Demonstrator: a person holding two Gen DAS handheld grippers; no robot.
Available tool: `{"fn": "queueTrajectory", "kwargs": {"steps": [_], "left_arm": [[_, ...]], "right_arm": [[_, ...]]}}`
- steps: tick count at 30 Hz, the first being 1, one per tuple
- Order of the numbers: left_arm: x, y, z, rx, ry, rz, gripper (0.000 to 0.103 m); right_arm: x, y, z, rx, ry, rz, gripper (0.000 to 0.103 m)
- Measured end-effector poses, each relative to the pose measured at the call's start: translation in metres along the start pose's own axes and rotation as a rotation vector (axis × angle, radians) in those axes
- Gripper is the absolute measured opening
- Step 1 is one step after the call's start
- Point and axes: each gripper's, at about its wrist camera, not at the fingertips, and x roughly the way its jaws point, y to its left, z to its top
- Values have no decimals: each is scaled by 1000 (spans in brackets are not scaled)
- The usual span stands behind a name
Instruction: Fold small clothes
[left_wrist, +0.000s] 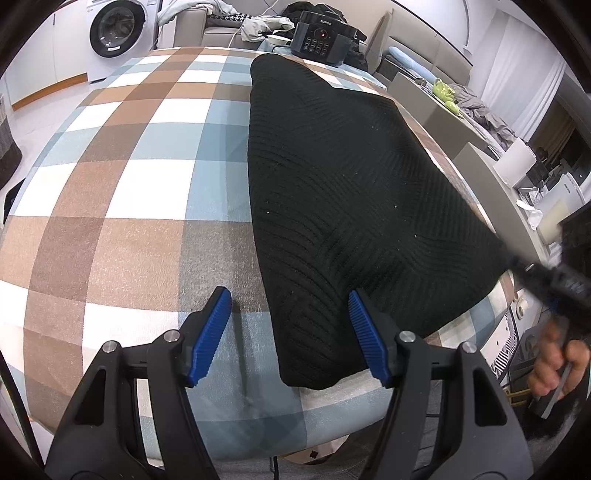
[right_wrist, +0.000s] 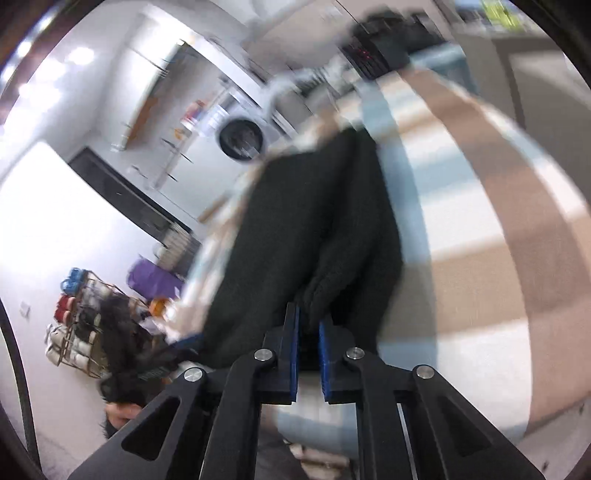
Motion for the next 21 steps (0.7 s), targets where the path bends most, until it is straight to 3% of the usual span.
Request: {"fn": "queueTrajectory", "kwargs": {"steps": [2, 3, 5, 6, 8, 10, 14, 16, 20, 21], "left_arm": [[0, 0, 0, -1, 0, 1, 63], [0, 0, 0, -3, -1, -1, 63], [1, 1, 0, -3, -2, -3, 64], [1, 1, 0, -1, -2, -2, 64], [0, 1, 0, 2, -1, 2, 64], [0, 1, 0, -1, -1, 2, 64], [0, 2, -1, -6, -1, 0, 64], [0, 2, -1, -4, -2, 1, 64], [-1, 2, -1, -4, -4, -1, 64], [-1, 2, -1, -6, -3, -1, 64]], "right_arm": [[0, 2, 5, -28, 14, -48, 9], [7, -3, 4, -45, 39, -140, 9], [21, -17, 0, -18, 114, -211, 9], [26, -24, -2, 15, 146, -207, 9], [19, -25, -1, 35, 121, -199, 17], [10, -21, 1, 21, 83, -213, 33], [-3, -2, 8, -6, 4, -157, 34], [9, 5, 10, -35, 25, -114, 38], [47, 6, 12, -56, 107, -102, 36], [57, 6, 12, -75, 130, -116, 21]]}}
